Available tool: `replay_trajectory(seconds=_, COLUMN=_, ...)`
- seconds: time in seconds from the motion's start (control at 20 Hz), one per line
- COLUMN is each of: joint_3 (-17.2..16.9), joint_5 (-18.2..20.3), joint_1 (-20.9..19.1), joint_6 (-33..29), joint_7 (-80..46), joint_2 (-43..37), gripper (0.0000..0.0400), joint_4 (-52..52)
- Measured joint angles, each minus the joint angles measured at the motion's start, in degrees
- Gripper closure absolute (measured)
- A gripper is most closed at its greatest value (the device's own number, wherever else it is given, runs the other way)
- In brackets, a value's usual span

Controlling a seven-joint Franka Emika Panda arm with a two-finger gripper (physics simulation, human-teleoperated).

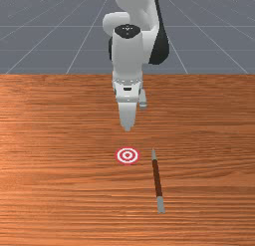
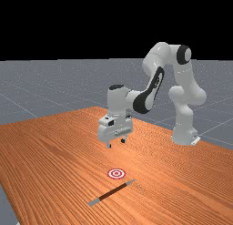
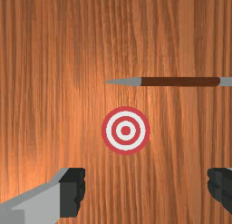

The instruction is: Pick up the pen and put it to the marker

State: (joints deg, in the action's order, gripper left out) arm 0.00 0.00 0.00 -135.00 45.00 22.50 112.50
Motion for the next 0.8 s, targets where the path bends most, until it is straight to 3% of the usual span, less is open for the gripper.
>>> replay_trajectory(seconds=0.05, joint_3=0.0, joint_5=0.0, joint_1=0.0, joint_6=0.0, joint_7=0.0, joint_2=0.0, gripper=0.0151, joint_4=0.0)
replay_trajectory(seconds=0.1, joint_3=-0.2, joint_5=0.0, joint_1=0.2, joint_6=0.3, joint_7=-1.0, joint_2=0.1, gripper=0.0092, joint_4=-0.2)
replay_trajectory(seconds=0.2, joint_3=-0.4, joint_5=0.1, joint_1=0.3, joint_6=0.7, joint_7=-2.1, joint_2=0.2, gripper=0.0034, joint_4=-0.4)
replay_trajectory(seconds=0.25, joint_3=-3.1, joint_5=-1.3, joint_1=2.2, joint_6=3.4, joint_7=-12.7, joint_2=0.1, gripper=0.0176, joint_4=-1.5)
replay_trajectory(seconds=0.3, joint_3=-5.6, joint_5=-2.2, joint_1=3.7, joint_6=6.4, joint_7=-23.3, joint_2=0.3, gripper=0.0263, joint_4=-3.1)
replay_trajectory(seconds=0.4, joint_3=-10.0, joint_5=-2.5, joint_1=6.6, joint_6=12.7, joint_7=-44.8, joint_2=1.8, gripper=0.0349, joint_4=-7.1)
replay_trajectory(seconds=0.55, joint_3=-14.1, joint_5=0.0, joint_1=9.7, joint_6=22.3, joint_7=-70.6, joint_2=5.5, gripper=0.0388, joint_4=-13.7)
replay_trajectory(seconds=0.8, joint_3=-15.1, joint_5=1.6, joint_1=10.2, joint_6=26.9, joint_7=-78.3, joint_2=7.3, gripper=0.0399, joint_4=-16.6)
